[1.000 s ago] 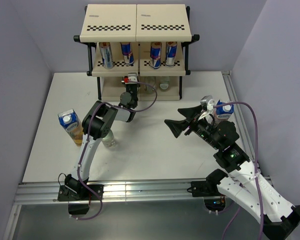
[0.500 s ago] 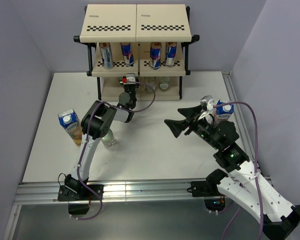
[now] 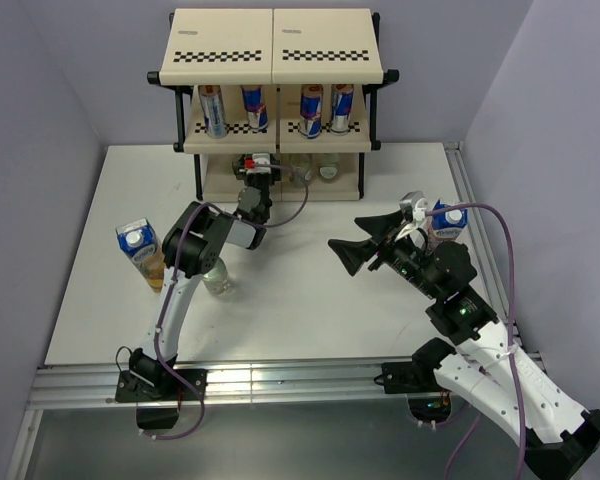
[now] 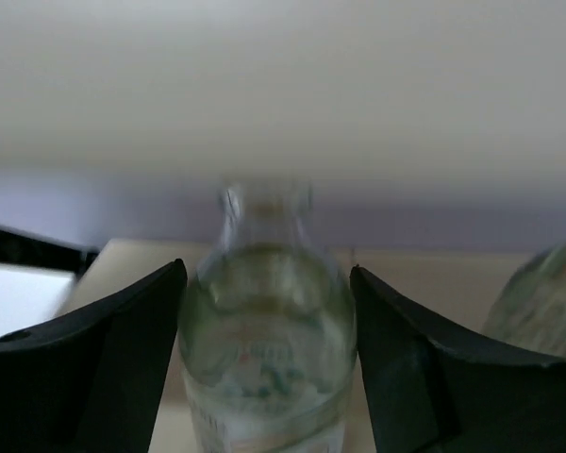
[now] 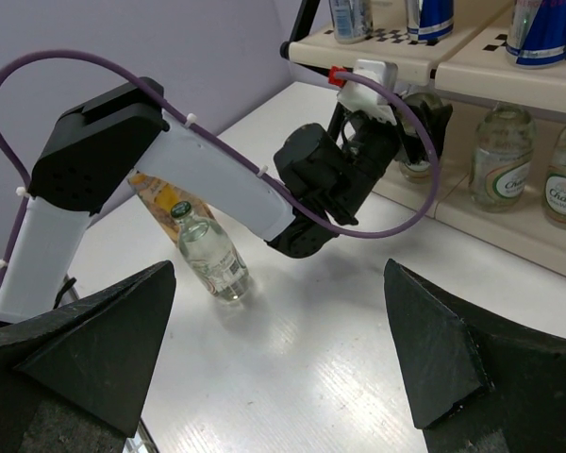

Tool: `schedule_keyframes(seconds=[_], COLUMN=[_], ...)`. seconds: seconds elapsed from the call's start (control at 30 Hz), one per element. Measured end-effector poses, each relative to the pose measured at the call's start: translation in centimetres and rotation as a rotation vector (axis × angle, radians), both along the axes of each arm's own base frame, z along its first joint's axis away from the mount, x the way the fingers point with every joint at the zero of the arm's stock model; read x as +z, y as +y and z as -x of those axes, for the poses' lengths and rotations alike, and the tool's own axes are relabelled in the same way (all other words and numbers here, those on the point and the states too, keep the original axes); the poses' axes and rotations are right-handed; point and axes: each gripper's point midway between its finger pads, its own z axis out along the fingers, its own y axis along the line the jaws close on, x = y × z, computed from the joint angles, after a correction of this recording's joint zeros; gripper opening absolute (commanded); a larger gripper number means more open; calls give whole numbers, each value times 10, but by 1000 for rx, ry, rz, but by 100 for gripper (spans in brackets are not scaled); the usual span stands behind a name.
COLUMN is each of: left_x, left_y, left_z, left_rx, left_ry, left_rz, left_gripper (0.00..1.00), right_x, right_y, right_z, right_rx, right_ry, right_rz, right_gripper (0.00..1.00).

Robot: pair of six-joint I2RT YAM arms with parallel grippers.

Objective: Place and organize the beverage onto the shelf
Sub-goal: Place the drink on the shelf.

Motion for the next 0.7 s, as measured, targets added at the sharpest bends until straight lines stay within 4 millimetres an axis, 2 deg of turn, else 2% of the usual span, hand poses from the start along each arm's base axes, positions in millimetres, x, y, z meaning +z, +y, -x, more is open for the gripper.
schedule_keyframes(seconds=[0.07, 0.2, 0.47, 0.7], left_x=[-18, -37, -63, -79], left_y=[2, 5, 9, 11], left_z=[0, 3, 10, 22], left_rx=[9, 17, 36, 45], left_ry=[50, 104, 178, 221], left_rz=[-26, -50, -83, -102], left_gripper=[79, 80, 91, 94], right_x=[-1, -1, -1, 1], right_y=[0, 0, 0, -1], right_z=[0, 0, 0, 2], right_rx=[0, 0, 3, 3], right_ry=[1, 2, 1, -5], right_rz=[1, 1, 0, -6], right_gripper=[98, 98, 98, 98])
